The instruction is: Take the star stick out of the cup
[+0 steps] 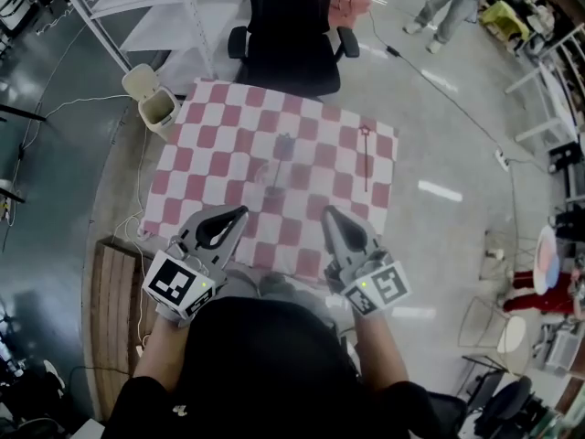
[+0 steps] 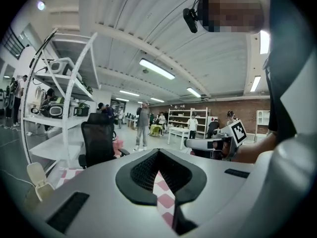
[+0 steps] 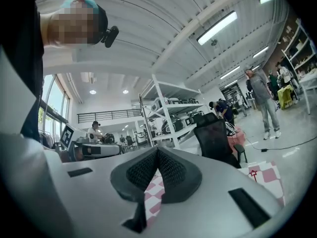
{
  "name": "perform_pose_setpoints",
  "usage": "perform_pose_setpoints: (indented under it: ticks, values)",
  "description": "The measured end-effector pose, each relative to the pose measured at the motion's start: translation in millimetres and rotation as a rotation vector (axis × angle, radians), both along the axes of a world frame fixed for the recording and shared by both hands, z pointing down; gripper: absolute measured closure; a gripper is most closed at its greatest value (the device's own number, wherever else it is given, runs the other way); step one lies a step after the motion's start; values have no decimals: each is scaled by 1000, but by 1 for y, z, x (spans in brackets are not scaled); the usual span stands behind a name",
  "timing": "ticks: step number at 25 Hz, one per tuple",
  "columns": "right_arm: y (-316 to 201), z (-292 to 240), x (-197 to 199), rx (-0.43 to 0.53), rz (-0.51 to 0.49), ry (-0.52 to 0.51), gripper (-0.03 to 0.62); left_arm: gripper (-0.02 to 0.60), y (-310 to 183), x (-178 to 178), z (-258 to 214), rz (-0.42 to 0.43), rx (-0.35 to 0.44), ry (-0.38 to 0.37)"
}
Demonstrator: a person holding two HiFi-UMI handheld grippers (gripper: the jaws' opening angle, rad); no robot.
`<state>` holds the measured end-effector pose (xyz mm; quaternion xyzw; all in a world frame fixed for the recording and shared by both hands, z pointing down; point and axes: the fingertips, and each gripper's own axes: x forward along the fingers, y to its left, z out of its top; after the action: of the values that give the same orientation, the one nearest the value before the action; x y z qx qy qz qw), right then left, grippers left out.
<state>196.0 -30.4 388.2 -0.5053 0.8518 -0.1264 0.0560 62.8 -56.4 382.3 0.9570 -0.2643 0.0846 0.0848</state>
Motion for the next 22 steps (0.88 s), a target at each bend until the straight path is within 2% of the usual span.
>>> perform_pose_setpoints:
  ticks: [14, 22]
  values:
    - [-79, 50, -1, -111, -48, 51, 580, 541, -26, -14, 1, -47, -31, -11]
    - [-129, 99, -9, -218, -59, 69, 579, 541, -41, -37, 25, -88, -105, -54]
